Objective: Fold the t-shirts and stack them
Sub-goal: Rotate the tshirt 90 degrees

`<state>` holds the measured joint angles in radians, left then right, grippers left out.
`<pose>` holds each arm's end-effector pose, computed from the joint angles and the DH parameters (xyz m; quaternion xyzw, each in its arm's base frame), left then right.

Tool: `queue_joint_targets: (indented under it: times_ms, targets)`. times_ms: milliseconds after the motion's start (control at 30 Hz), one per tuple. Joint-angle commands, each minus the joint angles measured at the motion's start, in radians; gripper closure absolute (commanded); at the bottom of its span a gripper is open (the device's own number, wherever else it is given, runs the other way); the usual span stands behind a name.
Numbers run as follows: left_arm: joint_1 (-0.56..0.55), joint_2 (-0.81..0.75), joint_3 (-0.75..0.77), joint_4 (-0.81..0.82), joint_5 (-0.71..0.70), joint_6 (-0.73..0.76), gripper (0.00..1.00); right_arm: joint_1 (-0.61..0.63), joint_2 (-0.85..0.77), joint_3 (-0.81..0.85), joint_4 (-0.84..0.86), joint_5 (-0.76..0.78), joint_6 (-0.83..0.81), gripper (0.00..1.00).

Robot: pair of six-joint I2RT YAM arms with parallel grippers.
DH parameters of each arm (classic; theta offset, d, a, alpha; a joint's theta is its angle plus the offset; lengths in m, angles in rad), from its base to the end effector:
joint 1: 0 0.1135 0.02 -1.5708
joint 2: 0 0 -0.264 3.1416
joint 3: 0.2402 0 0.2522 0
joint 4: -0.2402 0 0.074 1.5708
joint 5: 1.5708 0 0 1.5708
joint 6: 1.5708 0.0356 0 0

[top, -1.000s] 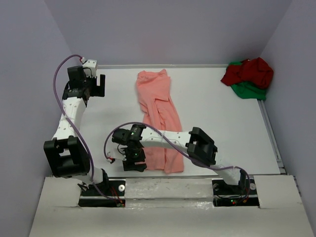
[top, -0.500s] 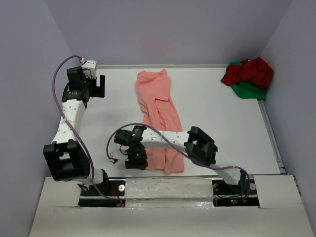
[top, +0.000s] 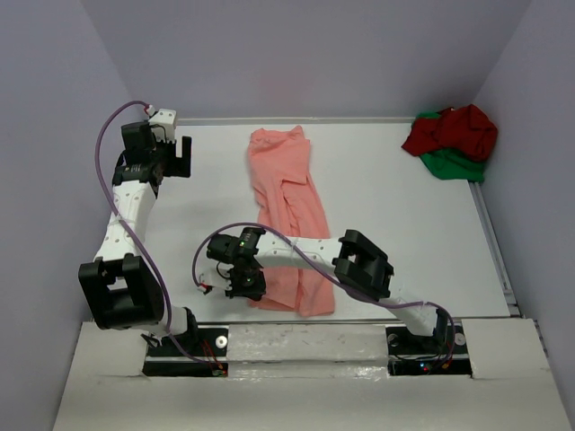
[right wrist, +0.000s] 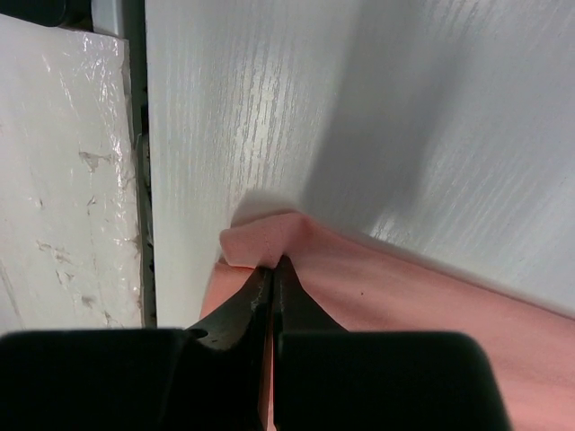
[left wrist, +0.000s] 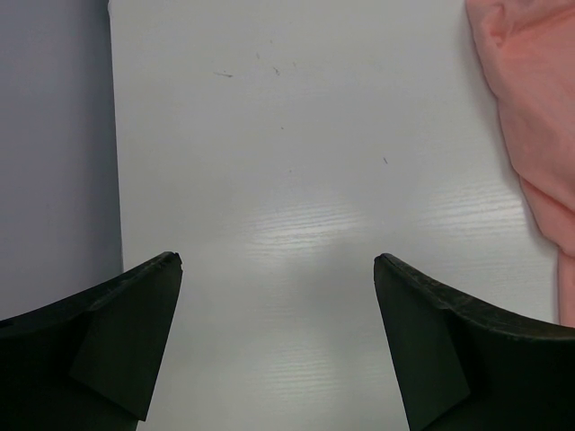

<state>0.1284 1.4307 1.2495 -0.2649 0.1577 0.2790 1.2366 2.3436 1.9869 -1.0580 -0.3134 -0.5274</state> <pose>0.3313 0.0371 0.3427 0.1053 0.8378 0.0423 0.5340 0.1443 0.4491 0.1666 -0.7680 0.6165 0.1726 0.0182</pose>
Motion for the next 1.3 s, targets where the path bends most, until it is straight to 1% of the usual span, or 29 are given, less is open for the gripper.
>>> queue_joint_targets:
  times_ms: [0,200,333,533,733,767,800,833,867,900,933,1067,1100,1133,1167,1200,1233,1267]
  targets:
    - [0.000,-0.041,0.004,0.032,0.017,-0.001,0.01,0.006,-0.046,0.033,-0.042,0.004,0.007,1.00]
    - [-0.001,-0.030,0.017,0.029,0.023,-0.003,0.01,0.006,-0.127,0.153,-0.140,-0.111,0.030,1.00]
    - [-0.001,-0.021,0.031,0.020,0.032,-0.004,0.01,0.015,-0.174,0.193,-0.198,-0.148,0.033,1.00]
    - [-0.001,-0.018,0.041,0.012,0.039,-0.006,0.01,0.024,-0.193,0.175,-0.234,-0.203,0.024,1.00]
    - [-0.001,-0.026,0.034,0.009,0.043,-0.004,0.01,0.034,-0.153,0.124,-0.299,-0.254,-0.017,1.00]
    - [-0.001,-0.024,0.034,0.009,0.043,-0.003,0.01,0.034,-0.147,0.118,-0.300,-0.253,-0.016,0.85]
    - [0.000,-0.023,0.036,0.007,0.043,-0.003,0.01,0.034,-0.142,0.106,-0.309,-0.275,-0.034,0.46]
    - [-0.001,-0.024,0.036,0.007,0.046,-0.001,0.01,0.034,-0.126,0.107,-0.344,-0.288,-0.048,0.35]
    - [-0.001,-0.026,0.037,0.006,0.046,-0.001,0.01,0.034,-0.119,0.105,-0.355,-0.305,-0.057,0.21]
    - [-0.001,-0.027,0.037,0.006,0.048,-0.001,0.01,0.034,-0.110,0.108,-0.375,-0.328,-0.075,0.13]
    - [-0.001,-0.029,0.039,0.006,0.049,-0.001,0.01,0.034,-0.095,0.116,-0.417,-0.343,-0.086,0.01]
    - [-0.001,-0.019,0.047,0.004,0.055,-0.001,0.01,0.034,-0.111,0.133,-0.428,-0.433,-0.089,0.00]
    - [-0.001,-0.016,0.047,0.004,0.057,-0.003,0.01,0.034,-0.119,0.145,-0.428,-0.431,-0.086,0.00]
    - [-0.001,-0.015,0.051,0.001,0.062,-0.003,0.01,0.034,-0.130,0.145,-0.378,-0.414,-0.063,0.00]
    - [-0.001,-0.013,0.051,0.000,0.062,-0.003,0.01,0.034,-0.151,0.121,-0.326,-0.376,-0.033,0.00]
    - [-0.001,-0.013,0.051,0.001,0.063,-0.004,0.01,0.034,-0.211,0.093,-0.271,-0.254,-0.007,0.01]
    - [-0.001,-0.013,0.053,0.001,0.066,-0.004,0.01,0.034,-0.236,0.040,-0.167,-0.171,0.039,0.03]
    - [-0.001,-0.013,0.053,0.003,0.068,-0.004,0.01,0.021,-0.251,0.023,-0.133,0.003,0.055,0.06]
